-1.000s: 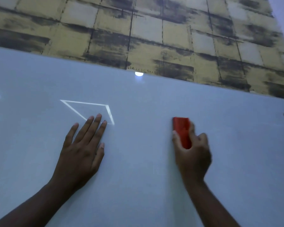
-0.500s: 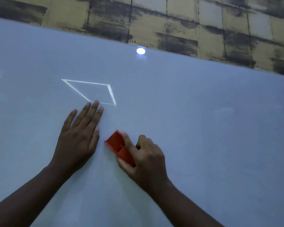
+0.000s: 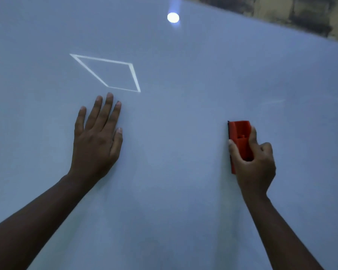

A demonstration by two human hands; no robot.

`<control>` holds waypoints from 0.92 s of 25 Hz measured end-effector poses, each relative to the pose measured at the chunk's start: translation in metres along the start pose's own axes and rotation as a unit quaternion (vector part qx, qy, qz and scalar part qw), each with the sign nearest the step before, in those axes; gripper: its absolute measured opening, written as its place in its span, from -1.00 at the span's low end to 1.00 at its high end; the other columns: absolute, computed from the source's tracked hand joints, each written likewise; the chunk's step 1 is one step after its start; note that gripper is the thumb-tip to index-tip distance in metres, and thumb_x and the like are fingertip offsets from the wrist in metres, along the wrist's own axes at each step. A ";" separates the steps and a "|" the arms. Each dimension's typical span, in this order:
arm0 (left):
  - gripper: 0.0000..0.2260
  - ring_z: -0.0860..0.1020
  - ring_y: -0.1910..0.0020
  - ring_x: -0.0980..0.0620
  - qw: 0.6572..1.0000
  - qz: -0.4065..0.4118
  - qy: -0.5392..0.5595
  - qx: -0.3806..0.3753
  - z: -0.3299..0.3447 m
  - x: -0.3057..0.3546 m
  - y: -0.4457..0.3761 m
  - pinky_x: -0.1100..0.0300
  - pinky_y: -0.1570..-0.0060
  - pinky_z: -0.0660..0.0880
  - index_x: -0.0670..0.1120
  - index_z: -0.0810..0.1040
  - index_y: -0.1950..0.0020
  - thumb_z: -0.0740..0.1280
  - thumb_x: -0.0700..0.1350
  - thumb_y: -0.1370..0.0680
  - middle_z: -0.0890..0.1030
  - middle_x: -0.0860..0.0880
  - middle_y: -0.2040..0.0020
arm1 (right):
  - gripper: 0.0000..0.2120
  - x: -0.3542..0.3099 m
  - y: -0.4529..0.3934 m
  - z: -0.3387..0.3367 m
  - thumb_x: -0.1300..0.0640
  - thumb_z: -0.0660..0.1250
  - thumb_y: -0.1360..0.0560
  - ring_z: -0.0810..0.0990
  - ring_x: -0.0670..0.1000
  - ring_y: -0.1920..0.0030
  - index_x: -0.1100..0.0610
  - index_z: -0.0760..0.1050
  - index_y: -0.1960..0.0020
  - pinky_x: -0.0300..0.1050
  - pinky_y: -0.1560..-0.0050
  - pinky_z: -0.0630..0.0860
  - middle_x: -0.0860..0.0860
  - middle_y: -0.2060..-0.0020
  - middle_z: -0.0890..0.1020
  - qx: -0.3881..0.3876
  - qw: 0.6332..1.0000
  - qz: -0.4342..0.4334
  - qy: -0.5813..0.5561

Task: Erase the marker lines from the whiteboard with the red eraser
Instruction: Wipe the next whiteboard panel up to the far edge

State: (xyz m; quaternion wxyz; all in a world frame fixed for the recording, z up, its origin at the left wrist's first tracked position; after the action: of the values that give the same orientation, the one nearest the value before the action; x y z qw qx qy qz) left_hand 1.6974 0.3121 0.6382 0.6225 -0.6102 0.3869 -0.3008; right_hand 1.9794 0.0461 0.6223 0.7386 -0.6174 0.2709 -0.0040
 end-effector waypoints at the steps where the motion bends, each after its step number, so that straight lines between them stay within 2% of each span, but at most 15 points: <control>1: -0.46 0.09 -0.73 -0.11 1.000 -0.009 0.005 -0.005 0.000 0.002 0.004 -0.23 -0.68 0.02 -0.14 0.20 -0.72 0.12 -0.07 -0.73 0.15 -0.12 -0.74 | -0.33 0.002 0.004 -0.001 -0.23 0.41 -0.51 0.48 0.04 0.18 -0.13 0.34 -0.56 -0.03 0.13 0.54 0.01 0.12 0.39 -0.010 1.000 0.003 -0.008; 4: -0.46 0.06 -0.74 -0.11 1.000 -0.025 0.012 -0.012 0.001 0.008 0.019 -0.21 -0.69 -0.01 -0.13 0.18 -0.73 0.12 -0.07 -0.73 0.12 -0.12 -0.74 | -0.35 -0.004 0.013 0.000 -0.22 0.42 -0.52 0.47 0.07 0.09 -0.08 0.38 -0.55 0.01 0.04 0.54 0.01 0.09 0.36 -0.040 0.997 0.016 -0.060; 6: -0.46 0.05 -0.74 -0.11 1.000 -0.026 0.009 -0.014 0.001 0.010 0.029 -0.21 -0.69 -0.02 -0.13 0.17 -0.73 0.12 -0.08 -0.74 0.12 -0.12 -0.74 | -0.38 -0.022 0.028 0.004 -0.21 0.40 -0.50 0.46 0.10 0.11 -0.02 0.46 -0.50 0.06 0.04 0.53 0.01 0.12 0.36 -0.045 0.997 -0.003 -0.067; 8: -0.46 0.06 -0.74 -0.11 1.000 -0.025 0.000 -0.016 0.002 0.013 0.040 -0.21 -0.69 0.00 -0.14 0.17 -0.73 0.12 -0.09 -0.73 0.12 -0.12 -0.74 | -0.40 -0.052 0.059 0.013 -0.19 0.39 -0.48 0.45 0.12 0.12 0.03 0.51 -0.46 0.09 0.08 0.51 0.02 0.13 0.38 -0.066 0.994 -0.053 -0.068; 12: -0.45 0.05 -0.74 -0.12 0.999 -0.026 -0.005 -0.028 0.002 0.015 0.060 -0.23 -0.68 0.01 -0.15 0.16 -0.73 0.12 -0.10 -0.72 0.11 -0.14 -0.74 | -0.36 -0.106 0.145 0.023 -0.16 0.42 -0.47 0.44 0.14 0.11 -0.03 0.44 -0.51 0.07 0.15 0.45 0.05 0.11 0.44 -0.160 0.966 -0.196 -0.056; 16: -0.43 0.04 -0.74 -0.14 0.998 -0.029 -0.003 -0.050 -0.001 0.020 0.086 -0.25 -0.68 0.02 -0.16 0.13 -0.73 0.11 -0.07 -0.72 0.08 -0.15 -0.75 | -0.37 -0.107 0.169 0.018 -0.18 0.43 -0.46 0.45 0.10 0.10 -0.11 0.43 -0.50 0.06 0.16 0.44 0.01 0.08 0.46 -0.195 0.954 -0.227 -0.031; 18: -0.42 0.04 -0.74 -0.14 0.998 -0.032 -0.001 -0.056 -0.002 0.022 0.099 -0.25 -0.68 0.03 -0.15 0.13 -0.73 0.12 -0.05 -0.72 0.08 -0.14 -0.75 | -0.36 -0.096 0.149 0.013 -0.18 0.44 -0.42 0.47 0.14 0.09 -0.12 0.46 -0.48 0.05 0.15 0.46 0.03 0.08 0.47 -0.185 0.961 -0.207 -0.020; 21: -0.42 0.05 -0.74 -0.16 0.997 -0.037 0.001 -0.064 -0.003 0.025 0.116 -0.27 -0.67 0.03 -0.16 0.14 -0.73 0.13 -0.02 -0.72 0.08 -0.15 -0.75 | -0.37 -0.049 0.103 0.001 -0.17 0.45 -0.41 0.49 0.14 0.07 -0.12 0.49 -0.46 0.07 0.11 0.53 0.02 0.09 0.45 -0.131 0.988 -0.080 -0.023; 23: -0.40 0.04 -0.74 -0.17 0.997 -0.042 -0.007 -0.069 -0.002 0.028 0.125 -0.27 -0.67 0.02 -0.17 0.13 -0.73 0.14 -0.01 -0.72 0.07 -0.16 -0.75 | -0.37 -0.009 0.084 -0.009 -0.15 0.50 -0.42 0.52 0.13 0.05 -0.12 0.48 -0.47 0.09 0.06 0.57 0.00 0.09 0.42 -0.112 0.993 0.001 -0.028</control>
State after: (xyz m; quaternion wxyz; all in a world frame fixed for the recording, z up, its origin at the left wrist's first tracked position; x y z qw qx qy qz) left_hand 1.6977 0.2964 0.5107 0.5679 -0.6697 0.3765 -0.2954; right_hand 1.9409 0.0607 0.5484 0.6720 -0.6959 0.2492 0.0447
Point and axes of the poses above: each hand's wrist, its own y-axis away from the middle knuckle, its own z-axis out of the palm, x = y × z, the point moved 4 cm from there along -y, towards the middle knuckle
